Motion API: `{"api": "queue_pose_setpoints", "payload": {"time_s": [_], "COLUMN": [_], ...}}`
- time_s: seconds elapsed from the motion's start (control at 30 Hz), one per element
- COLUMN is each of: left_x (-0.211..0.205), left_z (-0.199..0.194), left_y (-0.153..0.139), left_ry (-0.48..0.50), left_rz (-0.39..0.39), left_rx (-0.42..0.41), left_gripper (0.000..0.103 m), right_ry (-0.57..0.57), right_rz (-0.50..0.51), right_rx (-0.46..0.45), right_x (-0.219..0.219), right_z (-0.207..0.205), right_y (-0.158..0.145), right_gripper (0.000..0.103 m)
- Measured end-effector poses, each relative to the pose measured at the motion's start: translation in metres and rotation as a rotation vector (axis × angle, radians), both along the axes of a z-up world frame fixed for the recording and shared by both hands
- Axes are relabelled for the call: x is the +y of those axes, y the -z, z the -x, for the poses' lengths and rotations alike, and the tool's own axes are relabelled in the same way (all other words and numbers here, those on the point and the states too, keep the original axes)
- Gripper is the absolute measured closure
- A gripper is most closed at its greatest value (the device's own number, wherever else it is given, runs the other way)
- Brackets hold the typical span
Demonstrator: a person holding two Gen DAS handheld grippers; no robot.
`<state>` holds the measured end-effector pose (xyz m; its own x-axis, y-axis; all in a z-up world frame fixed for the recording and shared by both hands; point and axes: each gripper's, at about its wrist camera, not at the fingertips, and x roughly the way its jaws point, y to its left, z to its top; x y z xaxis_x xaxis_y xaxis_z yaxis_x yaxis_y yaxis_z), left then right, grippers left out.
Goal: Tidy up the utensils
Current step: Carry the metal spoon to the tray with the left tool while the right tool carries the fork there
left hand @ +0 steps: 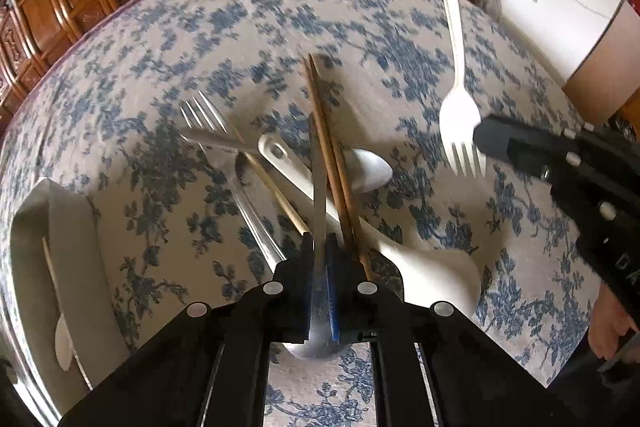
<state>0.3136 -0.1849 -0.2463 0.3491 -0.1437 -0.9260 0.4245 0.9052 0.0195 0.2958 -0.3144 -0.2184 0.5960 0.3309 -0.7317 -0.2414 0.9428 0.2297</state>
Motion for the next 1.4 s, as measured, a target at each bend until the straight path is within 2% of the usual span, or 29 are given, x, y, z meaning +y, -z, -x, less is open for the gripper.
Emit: {"api": "queue_pose_setpoints", "payload": {"time_s": [0.27,0.67,1.13,1.4], "left_x": [0.014,0.033,0.089,0.139], "left_z": [-0.009,0.003,0.018,0.030], "left_y": [-0.033,-0.064,-0.101,-0.108], "left_ry": [-0.051,-0.064,-0.123,-0.181], "left_rz": [0.035,0.079,0.107,0.103], "left_rx": [-0.087,-0.152,-0.223,-0.237], "left_gripper": [0.098,0.098,0.098,0.098], "right_ry": [-0.005,-0.047,-0.169,-0.217], "right_rz": [0.000,0.014,0.034,0.056], "right_rx": [0.001,-0.013,-0.062,-0.072], "right_x": [0.002,0.019,0.084,0.120], "right_z": [0.001,0.007,0.023,0.034], "right_y": [0.000,-0.010,-0.051,-0.065], "right_gripper": [0.100,0.100,0.100,0.100]}}
